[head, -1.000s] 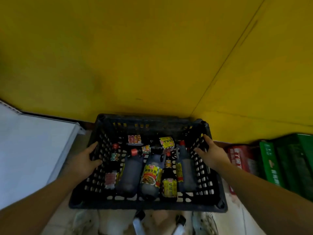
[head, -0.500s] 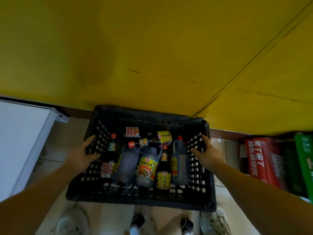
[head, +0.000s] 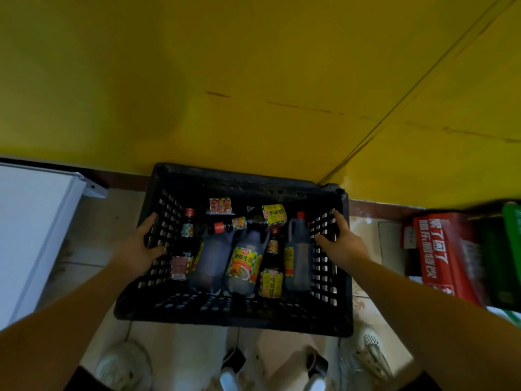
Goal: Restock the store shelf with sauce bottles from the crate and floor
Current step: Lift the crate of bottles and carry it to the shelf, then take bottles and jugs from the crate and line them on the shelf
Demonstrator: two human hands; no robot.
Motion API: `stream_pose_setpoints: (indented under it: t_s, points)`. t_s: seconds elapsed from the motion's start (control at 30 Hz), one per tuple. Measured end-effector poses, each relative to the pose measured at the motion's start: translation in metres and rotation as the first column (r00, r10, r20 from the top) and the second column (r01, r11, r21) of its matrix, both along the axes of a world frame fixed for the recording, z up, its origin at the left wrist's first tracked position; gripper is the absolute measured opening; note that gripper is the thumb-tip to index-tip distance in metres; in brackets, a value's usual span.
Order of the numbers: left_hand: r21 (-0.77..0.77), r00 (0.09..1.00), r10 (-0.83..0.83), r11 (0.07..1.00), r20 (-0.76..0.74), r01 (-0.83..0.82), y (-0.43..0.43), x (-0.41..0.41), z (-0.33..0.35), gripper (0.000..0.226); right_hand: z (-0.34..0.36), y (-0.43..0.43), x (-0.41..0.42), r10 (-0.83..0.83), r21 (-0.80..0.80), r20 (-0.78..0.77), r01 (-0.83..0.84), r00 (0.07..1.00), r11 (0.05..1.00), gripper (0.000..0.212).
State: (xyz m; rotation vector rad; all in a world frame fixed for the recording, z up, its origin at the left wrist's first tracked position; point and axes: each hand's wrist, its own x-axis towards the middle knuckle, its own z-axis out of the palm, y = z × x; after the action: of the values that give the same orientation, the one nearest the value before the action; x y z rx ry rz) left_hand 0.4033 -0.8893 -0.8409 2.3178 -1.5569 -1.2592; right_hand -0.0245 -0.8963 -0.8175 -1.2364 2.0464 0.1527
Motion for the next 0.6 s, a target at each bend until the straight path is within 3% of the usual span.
stream_pose_setpoints:
  t_s: [0.13,0.23,0.33,0.4,0.47,0.6]
  points:
    - [0.071,0.999,-0.014,0.997,0.029,0.012,-0.002,-0.004,0.0,0.091,-0.005,0.0,-0.001,0.022,-0.02,-0.01,-0.022,1.0,1.0,0.084]
    - [-0.021,0.952,-0.094,0.994,0.292,0.104,-0.001,-0.019,0.008,0.09,-0.006,0.001,0.002,-0.02,-0.021,-0.002,0.02,1.0,1.0,0.088]
    - [-0.172,0.891,-0.174,0.948,0.42,0.266,0.005,-0.039,0.014,0.088,-0.001,0.005,0.013,0.148,-0.095,-0.244,-0.175,0.958,0.98,0.087]
    - [-0.151,0.86,-0.268,0.92,0.434,0.363,0.006,-0.051,0.012,0.087,0.003,0.001,0.024,0.257,-0.189,-0.318,-0.327,0.913,0.926,0.083]
    - [-0.091,0.842,-0.352,0.902,0.409,0.421,0.002,-0.062,0.004,0.086,0.002,-0.011,0.036,0.322,-0.242,-0.282,-0.392,0.904,0.888,0.079]
    - [-0.05,0.901,-0.372,0.919,0.223,0.392,-0.01,-0.083,-0.023,0.088,-0.019,-0.032,0.064,0.439,-0.173,-0.161,-0.463,0.884,0.869,0.081]
